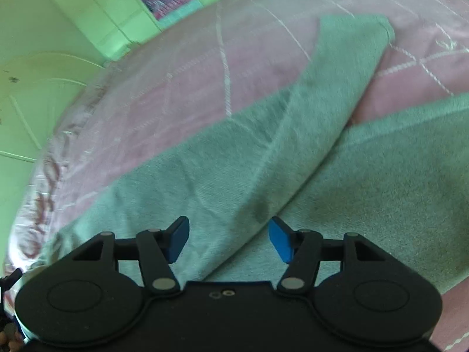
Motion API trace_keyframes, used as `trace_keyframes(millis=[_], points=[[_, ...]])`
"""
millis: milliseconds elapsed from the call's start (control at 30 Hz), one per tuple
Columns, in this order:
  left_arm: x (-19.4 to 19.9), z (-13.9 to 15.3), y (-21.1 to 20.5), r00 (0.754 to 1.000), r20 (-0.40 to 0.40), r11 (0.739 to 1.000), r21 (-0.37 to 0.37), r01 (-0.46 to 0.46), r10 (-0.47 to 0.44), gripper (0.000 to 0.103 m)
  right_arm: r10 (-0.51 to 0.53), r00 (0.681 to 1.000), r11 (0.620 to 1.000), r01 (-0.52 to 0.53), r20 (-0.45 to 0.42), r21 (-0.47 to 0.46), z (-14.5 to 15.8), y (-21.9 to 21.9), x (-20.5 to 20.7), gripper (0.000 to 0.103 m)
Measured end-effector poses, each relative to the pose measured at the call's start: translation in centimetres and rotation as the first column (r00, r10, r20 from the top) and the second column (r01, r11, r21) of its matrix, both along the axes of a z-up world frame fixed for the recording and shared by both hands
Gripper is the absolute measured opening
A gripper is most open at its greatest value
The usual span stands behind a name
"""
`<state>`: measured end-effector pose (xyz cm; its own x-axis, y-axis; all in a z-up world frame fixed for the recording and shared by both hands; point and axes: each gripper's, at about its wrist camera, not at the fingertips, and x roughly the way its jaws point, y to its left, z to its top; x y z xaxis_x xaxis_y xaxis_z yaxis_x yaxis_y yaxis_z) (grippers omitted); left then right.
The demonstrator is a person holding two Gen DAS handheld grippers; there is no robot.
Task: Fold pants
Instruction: 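Lift the waistband with both grippers and fold it over toward the pant cuffs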
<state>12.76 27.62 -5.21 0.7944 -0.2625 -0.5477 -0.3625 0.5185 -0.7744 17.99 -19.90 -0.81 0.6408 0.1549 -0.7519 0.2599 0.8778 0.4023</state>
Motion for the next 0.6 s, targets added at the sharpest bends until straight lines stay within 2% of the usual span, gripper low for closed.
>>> trace_keyframes(millis=[33,67,100,133,167,200,233,300,333,367,400,433,467,500,533,567,600], points=[[0.3,-0.3,0.0,1.0,-0.012,1.0,0.005,0.006,-0.006,0.084,-0.011,0.999,1.0,0.011,-0.031,-0.018,-0.7,-0.1,0.6,0.046],[0.5,-0.7,0.0,1.0,-0.013,1.0,-0.001,0.013,-0.013,0.084,-0.011,0.999,1.0,0.011,-0.041,-0.016,-1.4,-0.2,0.8,0.023],[0.6,-0.8,0.0,1.0,-0.006,1.0,0.001,0.016,-0.016,0.076,-0.003,0.999,1.0,0.003,-0.035,0.004,-1.8,-0.6,0.8,0.003],[0.8,-0.8,0.0,0.999,0.012,0.999,0.014,0.032,-0.032,0.056,0.002,1.0,1.0,-0.002,-0.024,0.024,-2.0,-1.0,0.6,0.002],[1.4,-0.9,-0.1,0.997,0.018,0.997,0.02,0.07,-0.07,0.024,0.004,1.0,0.999,-0.004,-0.013,0.046,-2.2,-1.5,0.4,0.0],[2.3,-0.7,0.0,0.996,0.016,0.995,0.031,0.091,-0.092,0.024,0.001,1.0,0.997,-0.003,0.013,0.081,-2.0,-2.0,0.1,0.0],[3.2,-0.1,0.4,0.992,0.049,0.992,0.041,0.117,-0.119,0.024,0.0,0.998,0.993,-0.008,0.069,0.117,-1.1,-2.6,-0.2,0.0],[5.4,2.7,1.1,0.969,0.182,0.985,0.074,0.154,-0.165,0.024,0.0,0.979,0.991,-0.027,0.203,0.128,1.4,-3.0,-1.2,0.0],[6.2,4.6,1.3,0.942,0.282,0.983,0.088,0.162,-0.181,0.024,0.008,0.955,0.992,-0.045,0.297,0.119,3.2,-2.9,-2.1,0.0],[6.7,6.4,1.6,0.902,0.381,0.978,0.108,0.176,-0.204,0.024,0.015,0.927,0.993,-0.057,0.374,0.101,4.7,-2.8,-3.2,0.0],[6.7,8.1,1.8,0.851,0.469,0.971,0.146,0.188,-0.235,0.024,0.025,0.894,0.993,-0.073,0.448,0.091,5.9,-2.8,-4.7,0.0],[6.2,9.0,2.0,0.81,0.523,0.963,0.177,0.202,-0.266,0.024,0.032,0.86,0.993,-0.087,0.509,0.083,6.4,-2.7,-6.4,0.0],[5.7,9.0,2.2,0.784,0.549,0.957,0.187,0.221,-0.288,0.024,0.043,0.835,0.993,-0.094,0.549,0.065,6.2,-2.6,-8.1,0.0],[5.2,8.3,2.4,0.793,0.527,0.951,0.209,0.23,-0.307,0.025,0.072,0.829,0.994,-0.108,0.555,0.032,5.3,-2.3,-9.5,0.0],[5.1,6.5,2.8,0.847,0.411,0.934,0.261,0.245,-0.337,0.025,0.118,0.848,0.991,-0.134,0.516,-0.008,3.7,-1.7,-10.0,0.0],[5.5,4.2,3.0,0.903,0.249,0.914,0.301,0.271,-0.35,0.025,0.176,0.904,0.983,-0.18,0.39,-0.026,0.9,-1.1,-9.6,0.0],[5.9,1.5,3.3,0.936,0.071,0.899,0.314,0.306,-0.344,0.024,0.188,0.954,0.981,-0.193,0.235,0.0,-1.9,-0.9,-8.7,0.0]])
